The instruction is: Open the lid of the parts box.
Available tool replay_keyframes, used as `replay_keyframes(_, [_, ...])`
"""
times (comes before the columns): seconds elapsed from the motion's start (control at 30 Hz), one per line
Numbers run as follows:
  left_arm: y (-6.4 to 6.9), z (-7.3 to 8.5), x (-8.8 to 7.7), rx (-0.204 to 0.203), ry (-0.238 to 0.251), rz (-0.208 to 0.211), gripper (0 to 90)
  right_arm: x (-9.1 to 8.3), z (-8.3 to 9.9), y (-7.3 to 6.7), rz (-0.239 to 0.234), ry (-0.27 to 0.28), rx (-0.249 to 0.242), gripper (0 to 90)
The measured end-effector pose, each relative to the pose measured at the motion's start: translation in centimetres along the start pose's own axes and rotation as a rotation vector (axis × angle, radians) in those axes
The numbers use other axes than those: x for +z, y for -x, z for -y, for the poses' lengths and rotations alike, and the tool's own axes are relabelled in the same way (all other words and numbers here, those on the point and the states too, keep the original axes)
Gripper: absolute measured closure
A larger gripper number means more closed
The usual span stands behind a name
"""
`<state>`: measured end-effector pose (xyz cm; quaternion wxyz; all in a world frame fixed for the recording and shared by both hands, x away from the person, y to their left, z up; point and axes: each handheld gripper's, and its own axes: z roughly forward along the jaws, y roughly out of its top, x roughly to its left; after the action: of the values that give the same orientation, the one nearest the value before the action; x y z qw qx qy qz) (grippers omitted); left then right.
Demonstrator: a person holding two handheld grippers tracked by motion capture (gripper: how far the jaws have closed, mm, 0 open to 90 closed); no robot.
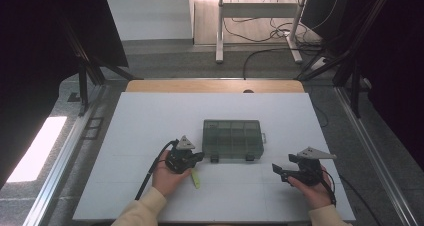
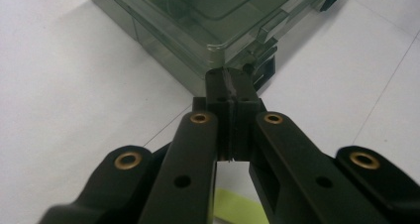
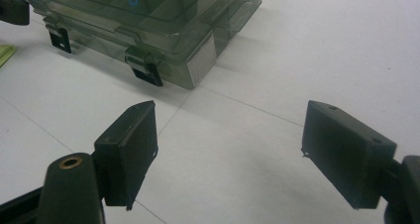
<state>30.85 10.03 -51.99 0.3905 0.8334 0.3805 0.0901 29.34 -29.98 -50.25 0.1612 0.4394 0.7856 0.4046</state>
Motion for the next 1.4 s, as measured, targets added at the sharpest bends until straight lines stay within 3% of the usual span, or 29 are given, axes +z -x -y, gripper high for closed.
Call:
replay_keyframes(0.47, [-0.1,-0.1,-0.4,-0.008,0.036,0.01,89.9,0.0,0.0,0.1,-0.003,-0.004,0.001,21.7])
replay_keyframes(0.77, [-0.4,-0.3,-0.8,-0.046,0.07,0.033,89.8,0.0,0.0,0.0,-0.007,0.007,-0.007,21.7])
replay_keyframes(0.83, [-0.6,-0.4,-0.8,-0.07,0.085,0.054,89.8,0.0,0.0,-0.1,-0.006,0.005,-0.01,21.7])
replay_keyframes(1.0, [-0.6,-0.8,-0.8,-0.072,0.098,0.057,89.8,0.1,-0.1,0.0,-0.006,0.006,-0.012,21.7])
replay_keyframes(1.27, [-0.6,-1.3,-0.7,-0.09,0.115,0.066,89.5,-0.1,-0.3,0.0,-0.026,0.03,0.016,22.5])
replay_keyframes(1.4, [-0.6,-1.5,-0.7,-0.093,0.121,0.067,89.6,-0.1,-0.5,0.0,-0.012,0.011,0.022,23.2])
